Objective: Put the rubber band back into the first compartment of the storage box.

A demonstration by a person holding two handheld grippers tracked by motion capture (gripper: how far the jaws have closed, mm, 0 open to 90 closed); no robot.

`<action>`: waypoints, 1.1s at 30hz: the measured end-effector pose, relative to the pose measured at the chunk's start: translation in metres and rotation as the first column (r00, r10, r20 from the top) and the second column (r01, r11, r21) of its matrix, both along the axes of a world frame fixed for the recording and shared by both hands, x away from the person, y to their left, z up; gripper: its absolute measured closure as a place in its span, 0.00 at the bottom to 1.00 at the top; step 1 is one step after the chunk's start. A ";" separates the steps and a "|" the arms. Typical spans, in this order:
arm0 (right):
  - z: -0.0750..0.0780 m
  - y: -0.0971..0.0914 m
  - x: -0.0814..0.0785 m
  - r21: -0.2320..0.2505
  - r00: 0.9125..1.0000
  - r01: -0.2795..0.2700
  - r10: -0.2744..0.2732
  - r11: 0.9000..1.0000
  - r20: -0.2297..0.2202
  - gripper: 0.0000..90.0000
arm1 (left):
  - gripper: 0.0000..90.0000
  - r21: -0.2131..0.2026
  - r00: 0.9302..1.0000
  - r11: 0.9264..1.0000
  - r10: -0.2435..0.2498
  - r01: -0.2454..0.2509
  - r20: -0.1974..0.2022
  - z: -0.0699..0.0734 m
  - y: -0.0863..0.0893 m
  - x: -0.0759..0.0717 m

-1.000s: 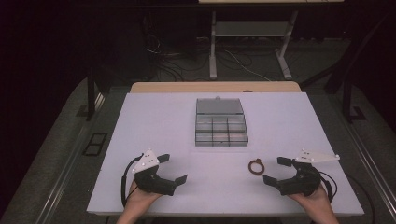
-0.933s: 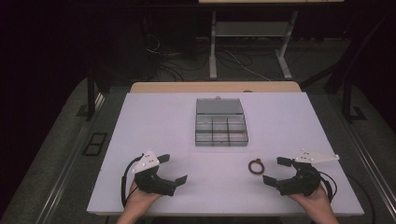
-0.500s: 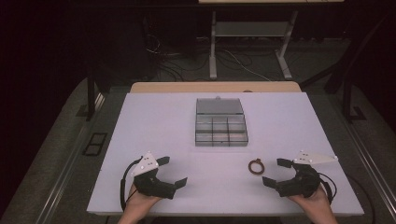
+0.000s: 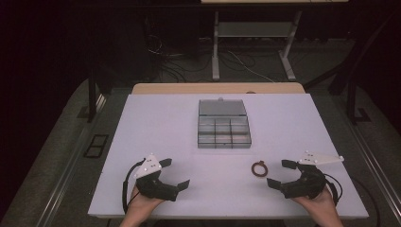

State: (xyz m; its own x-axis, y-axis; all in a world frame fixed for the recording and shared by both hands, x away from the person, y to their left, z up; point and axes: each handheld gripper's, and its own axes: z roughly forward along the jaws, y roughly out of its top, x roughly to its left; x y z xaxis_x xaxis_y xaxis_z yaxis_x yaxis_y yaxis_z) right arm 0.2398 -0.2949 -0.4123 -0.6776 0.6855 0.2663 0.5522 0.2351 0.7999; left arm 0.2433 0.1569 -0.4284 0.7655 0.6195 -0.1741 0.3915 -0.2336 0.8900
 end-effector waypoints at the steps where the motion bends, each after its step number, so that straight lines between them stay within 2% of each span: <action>1: 0.000 0.000 0.001 -0.006 1.000 -0.001 0.001 1.000 -0.003 0.01 | 0.00 -0.001 1.000 1.000 0.003 -0.003 -0.001 0.000 0.000 0.000; 8: 0.000 0.001 0.003 -0.055 0.999 -0.029 0.027 0.998 -0.039 0.01 | 0.00 -0.004 1.000 1.000 0.018 -0.018 -0.002 -0.001 0.002 0.001; 20: 0.005 0.004 0.013 -0.080 0.996 -0.064 0.059 0.995 -0.063 0.01 | 0.00 0.010 1.000 1.000 0.005 -0.004 -0.006 -0.001 0.000 0.001; 27: 0.010 0.012 0.023 -0.128 0.991 -0.112 0.101 0.985 -0.092 0.01 | 0.00 0.011 1.000 1.000 0.001 -0.001 -0.006 -0.002 0.000 0.001; 33: 0.015 0.018 0.029 -0.146 0.986 -0.143 0.129 0.979 -0.105 0.01 | 0.00 0.011 1.000 1.000 0.002 -0.002 -0.003 -0.001 0.000 0.001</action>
